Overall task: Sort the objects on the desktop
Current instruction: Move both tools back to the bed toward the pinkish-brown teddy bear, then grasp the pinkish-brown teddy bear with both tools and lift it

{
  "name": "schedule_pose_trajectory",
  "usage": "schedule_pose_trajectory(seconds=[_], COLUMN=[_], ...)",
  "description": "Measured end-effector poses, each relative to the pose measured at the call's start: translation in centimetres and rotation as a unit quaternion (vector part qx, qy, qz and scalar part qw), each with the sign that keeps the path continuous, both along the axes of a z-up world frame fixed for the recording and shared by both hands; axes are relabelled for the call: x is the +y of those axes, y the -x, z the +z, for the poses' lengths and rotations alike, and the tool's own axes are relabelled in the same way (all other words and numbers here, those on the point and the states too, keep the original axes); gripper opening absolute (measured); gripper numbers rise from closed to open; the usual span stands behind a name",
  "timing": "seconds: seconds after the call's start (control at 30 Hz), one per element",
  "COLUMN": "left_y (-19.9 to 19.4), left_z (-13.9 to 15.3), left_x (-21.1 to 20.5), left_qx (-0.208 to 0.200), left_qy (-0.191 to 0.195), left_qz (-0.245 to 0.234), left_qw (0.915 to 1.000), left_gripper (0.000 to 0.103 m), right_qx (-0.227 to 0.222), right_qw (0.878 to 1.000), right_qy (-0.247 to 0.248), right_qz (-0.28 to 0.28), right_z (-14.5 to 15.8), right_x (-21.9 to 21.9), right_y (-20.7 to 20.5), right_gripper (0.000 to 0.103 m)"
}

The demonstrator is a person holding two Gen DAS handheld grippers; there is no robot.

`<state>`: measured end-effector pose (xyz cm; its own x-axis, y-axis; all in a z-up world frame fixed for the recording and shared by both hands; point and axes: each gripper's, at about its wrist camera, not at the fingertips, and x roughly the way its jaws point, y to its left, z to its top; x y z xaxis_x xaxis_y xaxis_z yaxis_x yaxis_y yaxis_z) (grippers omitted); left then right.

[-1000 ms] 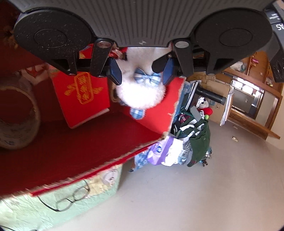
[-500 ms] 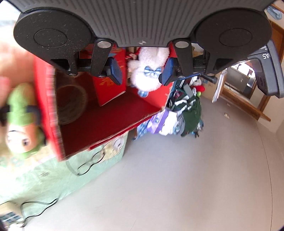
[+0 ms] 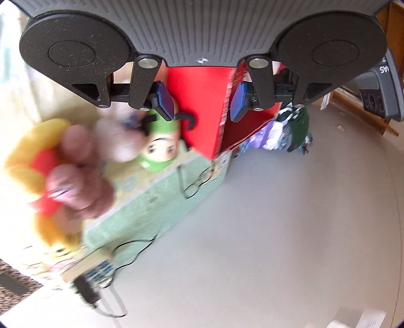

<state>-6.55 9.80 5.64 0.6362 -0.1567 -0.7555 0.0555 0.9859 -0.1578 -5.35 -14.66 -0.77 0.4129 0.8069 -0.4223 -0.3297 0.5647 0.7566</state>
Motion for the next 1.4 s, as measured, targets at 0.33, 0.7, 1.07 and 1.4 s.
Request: schedule_pose_trajectory(seconds=[0.33, 0.7, 1.07, 1.4], left_y=[-3.3, -7.1, -9.9, -11.9], left_z=[-2.7, -6.7, -9.0, -10.9], left_x=[-7.1, -10.6, -12.0, -12.0], left_qx=[0.038, 0.07, 0.096, 0.128], left_qy=[0.063, 0.064, 0.066, 0.082], left_qz=[-0.021, -0.016, -0.019, -0.017], left_qw=[0.9971, 0.9953, 0.993, 0.9882], left_gripper=[0.068, 0.064, 0.056, 0.033], right_qx=[-0.006, -0.02, -0.001, 0.0], right_qw=[0.998, 0.998, 0.995, 0.992], right_qy=[0.033, 0.048, 0.094, 0.114], right_qz=[-0.051, -0.024, 0.026, 0.049], right_z=[-1.5, -1.8, -4.5, -5.3], right_x=[-8.2, -9.1, -6.0, -4.6], right_y=[-2.9, -8.5, -12.4, -13.1], right_gripper=[0.049, 0.045, 0.044, 0.03])
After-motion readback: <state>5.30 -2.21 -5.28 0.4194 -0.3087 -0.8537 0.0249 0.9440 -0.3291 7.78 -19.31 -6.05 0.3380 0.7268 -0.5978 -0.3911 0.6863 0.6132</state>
